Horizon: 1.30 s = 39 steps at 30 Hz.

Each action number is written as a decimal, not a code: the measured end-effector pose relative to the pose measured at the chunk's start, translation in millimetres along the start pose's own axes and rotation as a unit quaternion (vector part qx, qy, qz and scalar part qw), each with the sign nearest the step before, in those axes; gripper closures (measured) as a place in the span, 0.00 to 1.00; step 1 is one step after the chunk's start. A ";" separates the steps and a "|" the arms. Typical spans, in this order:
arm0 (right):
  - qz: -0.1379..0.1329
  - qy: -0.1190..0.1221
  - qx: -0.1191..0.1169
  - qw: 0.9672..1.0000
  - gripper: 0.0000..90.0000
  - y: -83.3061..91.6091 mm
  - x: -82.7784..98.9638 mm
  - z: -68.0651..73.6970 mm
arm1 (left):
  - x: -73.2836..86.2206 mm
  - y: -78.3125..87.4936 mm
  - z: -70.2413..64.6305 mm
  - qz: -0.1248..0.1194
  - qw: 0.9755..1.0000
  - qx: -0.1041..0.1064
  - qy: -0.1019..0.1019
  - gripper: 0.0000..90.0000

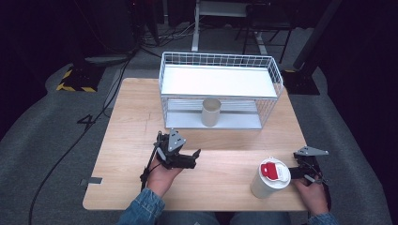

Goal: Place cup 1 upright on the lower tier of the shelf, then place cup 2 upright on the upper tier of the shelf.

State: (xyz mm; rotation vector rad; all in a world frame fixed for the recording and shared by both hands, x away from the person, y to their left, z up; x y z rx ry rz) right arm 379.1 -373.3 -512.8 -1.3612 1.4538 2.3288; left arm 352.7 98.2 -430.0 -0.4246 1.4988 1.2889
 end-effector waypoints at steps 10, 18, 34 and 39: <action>0.000 -0.001 0.001 1.000 0.01 0.5 0.3 0.7 | 26.4 25.8 -8.8 0.019 0.999 0.024 -0.016 0.00; -0.001 -0.005 0.006 1.000 0.01 1.1 1.1 1.6 | 50.6 25.7 -19.8 0.047 0.998 0.030 -0.036 0.00; 0.000 0.007 -0.010 1.000 0.01 6.3 6.3 1.7 | 83.8 2.3 -10.8 0.155 0.985 0.042 -0.056 0.00; 0.002 0.007 -0.010 1.000 0.01 6.2 6.1 1.6 | 90.0 -3.8 -4.6 0.169 0.984 0.043 -0.038 0.02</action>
Point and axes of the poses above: each handheld gripper's, and its own axes: y roughly backward along the jaws, x roughly out of its underside, z roughly to its left, the point moved 1 cm from there along -y, roughly forward along the jaws, and after that the axes turned 13 degrees about -x, right-handed, at the moved point
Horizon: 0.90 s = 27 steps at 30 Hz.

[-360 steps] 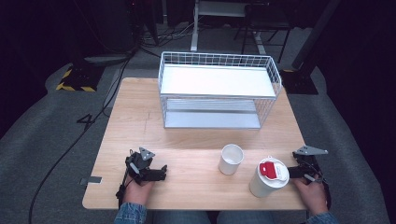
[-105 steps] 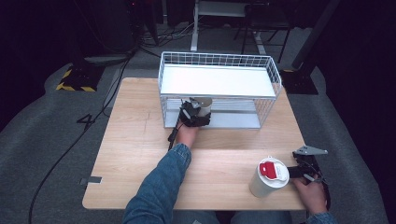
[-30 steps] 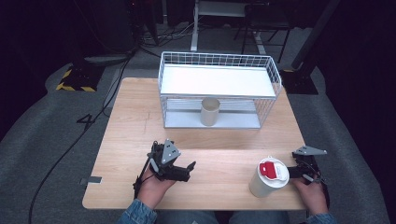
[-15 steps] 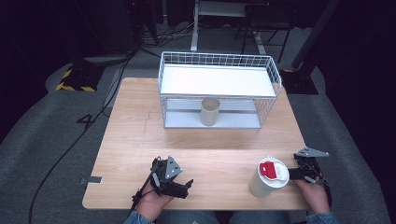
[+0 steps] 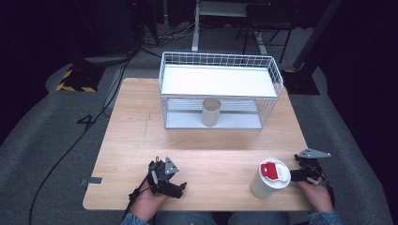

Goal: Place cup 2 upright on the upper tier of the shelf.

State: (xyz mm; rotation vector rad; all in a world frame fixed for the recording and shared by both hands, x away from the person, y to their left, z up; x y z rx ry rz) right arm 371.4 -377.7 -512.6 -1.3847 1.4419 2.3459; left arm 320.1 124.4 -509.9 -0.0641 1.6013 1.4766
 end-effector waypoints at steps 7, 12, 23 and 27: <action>0.000 0.001 -0.002 1.000 0.01 0.7 0.7 0.3 | 1.6 -2.4 2.1 -0.016 1.000 0.000 -0.001 0.00; 0.000 0.001 -0.002 1.000 0.01 0.6 0.7 0.3 | -0.9 -4.9 1.8 -0.018 1.000 -0.002 0.002 0.00; 0.000 0.001 -0.002 1.000 0.01 0.7 0.7 0.3 | -1.2 -5.3 1.8 -0.019 1.000 -0.002 0.003 0.00; -0.001 0.000 -0.001 1.000 0.02 1.0 0.8 0.1 | -1.2 -5.3 1.8 -0.019 1.000 -0.002 0.003 0.00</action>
Point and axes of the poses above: each handheld gripper's, and its own axes: y roughly backward along the jaws, x roughly out of its underside, z roughly to its left, the point moved 1 cm from there along -y, roughly forward along the jaws, and after that the axes turned 13 degrees about -x, right-handed, at the moved point
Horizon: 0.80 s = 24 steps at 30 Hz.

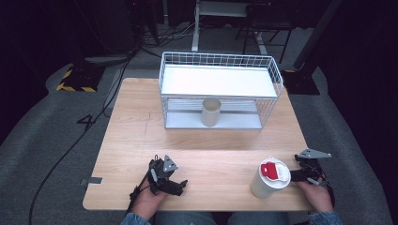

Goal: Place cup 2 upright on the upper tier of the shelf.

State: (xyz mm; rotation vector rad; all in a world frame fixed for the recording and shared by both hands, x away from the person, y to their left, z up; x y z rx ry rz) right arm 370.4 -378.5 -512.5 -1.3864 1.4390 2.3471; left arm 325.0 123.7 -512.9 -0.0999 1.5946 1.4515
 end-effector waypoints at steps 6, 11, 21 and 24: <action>-0.004 0.003 -0.004 1.000 0.05 1.6 0.7 -0.2 | 0.0 0.0 0.0 0.000 1.000 -0.001 0.000 0.00; -0.008 -0.002 -0.029 1.000 0.05 9.3 0.1 6.0 | -0.1 0.1 -0.1 0.001 1.000 -0.002 0.000 0.00; -0.038 0.025 -0.052 0.998 0.05 48.4 -6.2 33.1 | -0.3 -0.1 -0.3 0.001 1.000 -0.002 0.000 0.00; -0.064 0.010 -0.093 0.994 0.05 59.7 -3.7 39.5 | -0.3 -0.1 -0.3 0.001 1.000 -0.002 0.000 0.00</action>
Point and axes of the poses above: each handheld gripper's, and its own axes: y roughly backward along the jaws, x roughly out of its underside, z roughly to its left, the point moved 1 cm from there along -y, roughly forward along the jaws, and after that the axes turned 13 degrees about -x, right-handed, at the moved point
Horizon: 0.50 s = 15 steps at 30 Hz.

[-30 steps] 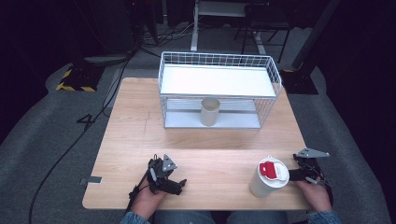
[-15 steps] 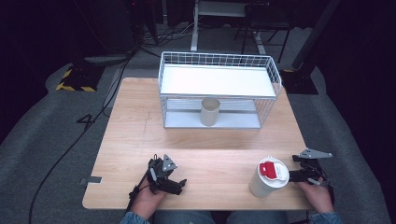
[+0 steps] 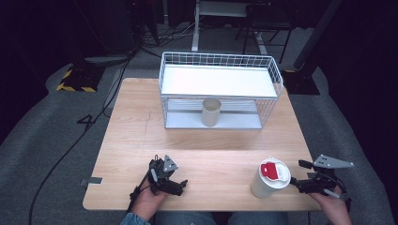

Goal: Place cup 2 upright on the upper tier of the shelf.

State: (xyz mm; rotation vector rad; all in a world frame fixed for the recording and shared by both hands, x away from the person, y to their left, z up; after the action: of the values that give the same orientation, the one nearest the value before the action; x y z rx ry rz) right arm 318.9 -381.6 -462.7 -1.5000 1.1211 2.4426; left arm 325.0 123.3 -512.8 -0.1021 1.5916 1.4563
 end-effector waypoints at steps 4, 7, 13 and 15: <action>-0.003 0.006 -0.005 1.000 0.05 8.7 0.9 11.0 | -0.1 0.1 0.1 0.001 1.000 0.001 -0.001 0.00; -0.005 0.020 -0.016 1.000 0.05 14.5 0.1 26.3 | -0.1 0.1 0.2 0.001 1.000 0.001 -0.001 0.00; -0.010 0.034 -0.051 0.998 0.01 13.5 0.6 43.1 | -0.2 0.1 0.2 0.001 1.000 0.001 -0.001 0.00; -0.008 0.044 -0.072 0.996 0.00 9.7 0.0 51.5 | -0.3 0.1 0.1 0.002 1.000 0.000 0.000 0.00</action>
State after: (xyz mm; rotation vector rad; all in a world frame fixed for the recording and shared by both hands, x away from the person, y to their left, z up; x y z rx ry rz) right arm 276.4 -357.3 -444.0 -1.6654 0.9609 2.5188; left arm 325.1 123.2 -512.5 -0.0985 1.5925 1.4583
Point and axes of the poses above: each handheld gripper's, and its own axes: y roughly backward along the jaws, x roughly out of its underside, z roughly to its left, the point moved 1 cm from there along -y, roughly forward along the jaws, and after that the axes turned 13 degrees about -x, right-handed, at the moved point
